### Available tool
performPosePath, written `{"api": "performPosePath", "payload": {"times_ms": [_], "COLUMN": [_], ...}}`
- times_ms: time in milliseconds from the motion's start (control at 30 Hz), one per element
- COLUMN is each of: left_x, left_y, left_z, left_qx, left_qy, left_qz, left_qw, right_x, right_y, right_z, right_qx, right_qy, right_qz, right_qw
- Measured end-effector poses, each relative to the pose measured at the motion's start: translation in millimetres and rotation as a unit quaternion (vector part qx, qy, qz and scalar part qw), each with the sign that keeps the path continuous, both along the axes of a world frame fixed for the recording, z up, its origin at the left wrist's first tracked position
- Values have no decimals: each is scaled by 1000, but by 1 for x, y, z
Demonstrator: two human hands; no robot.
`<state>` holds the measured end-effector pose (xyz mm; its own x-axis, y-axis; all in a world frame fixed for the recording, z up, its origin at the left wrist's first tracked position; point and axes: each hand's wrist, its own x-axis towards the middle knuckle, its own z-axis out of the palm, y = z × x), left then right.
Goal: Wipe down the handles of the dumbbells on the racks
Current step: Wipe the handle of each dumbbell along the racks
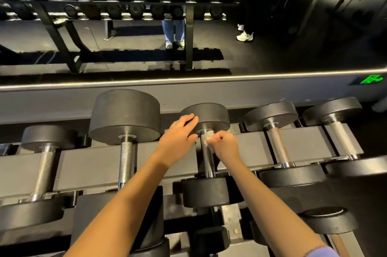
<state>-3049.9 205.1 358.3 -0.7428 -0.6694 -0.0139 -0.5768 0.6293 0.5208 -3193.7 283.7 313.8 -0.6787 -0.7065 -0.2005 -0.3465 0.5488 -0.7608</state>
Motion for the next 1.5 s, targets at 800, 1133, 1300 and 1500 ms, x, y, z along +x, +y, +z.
{"api": "performPosePath", "payload": {"times_ms": [800, 1133, 1300, 1500], "left_x": [-1, -3, -3, -6], "left_y": [5, 6, 9, 8], "left_z": [-5, -5, -7, -6], "left_qx": [11, 16, 1, 9], "left_qy": [19, 18, 37, 18], "left_qz": [13, 19, 23, 27], "left_qw": [1000, 1000, 999, 999], "right_x": [2, 5, 9, 6], "right_y": [19, 16, 29, 7], "right_z": [-7, 5, 4, 7], "right_qx": [45, 43, 62, -29], "right_qy": [22, 44, 54, 66], "right_qz": [54, 69, 117, 51], "right_qw": [997, 996, 990, 996]}}
